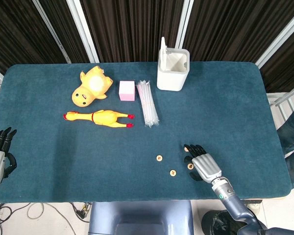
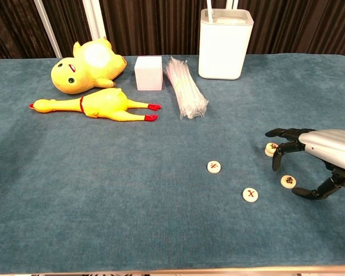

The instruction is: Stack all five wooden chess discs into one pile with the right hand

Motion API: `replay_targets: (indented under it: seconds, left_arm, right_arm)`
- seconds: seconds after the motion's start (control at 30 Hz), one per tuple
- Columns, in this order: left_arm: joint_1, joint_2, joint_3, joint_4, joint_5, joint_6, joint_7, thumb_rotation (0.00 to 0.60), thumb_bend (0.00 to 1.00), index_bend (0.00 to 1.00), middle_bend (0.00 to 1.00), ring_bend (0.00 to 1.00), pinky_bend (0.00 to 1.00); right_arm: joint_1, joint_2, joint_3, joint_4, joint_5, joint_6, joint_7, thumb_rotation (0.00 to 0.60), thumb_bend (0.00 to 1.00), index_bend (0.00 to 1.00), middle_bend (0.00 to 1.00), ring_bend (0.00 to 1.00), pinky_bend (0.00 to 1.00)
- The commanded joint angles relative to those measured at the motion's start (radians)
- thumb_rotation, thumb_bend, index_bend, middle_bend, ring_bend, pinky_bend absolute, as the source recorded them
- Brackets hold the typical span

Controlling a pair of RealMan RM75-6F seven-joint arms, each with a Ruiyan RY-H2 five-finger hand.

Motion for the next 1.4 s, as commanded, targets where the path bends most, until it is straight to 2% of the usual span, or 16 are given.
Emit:
replay_targets:
  seconds: [0.03, 0.5, 1.4]
  left_arm:
    - [0.0, 0.0, 0.0, 0.0, -0.001, -0.001, -0.001, 0.6, 0.82, 0.07, 0.0, 0.0, 0.07]
    - [0.0, -0.001, -0.001, 0.001, -0.001, 0.0, 0.003, 0.6, 0.82, 0.07, 0.0, 0.0, 0.07]
    - [0.0, -0.004, -0.001, 0.003, -0.001, 0.0, 0.011, 0.6, 0.82, 0.07, 0.0, 0.0, 0.07]
  right_arm:
    - [0.003, -0.007, 0.003, 0.009, -0.003, -0.004, 0.0, 0.6, 0.38, 0.42, 0.0, 0.0, 0.09]
    - [0.006, -0.042, 0.02, 0.071, 0.002, -0.028, 0.034, 0.6, 0.38, 0.44, 0.0, 0.0, 0.09]
    - [0.003, -0.037, 0.023, 0.109, 0.0, -0.058, 0.081, 0.6, 0.41, 0.48, 0.0, 0.0, 0.09]
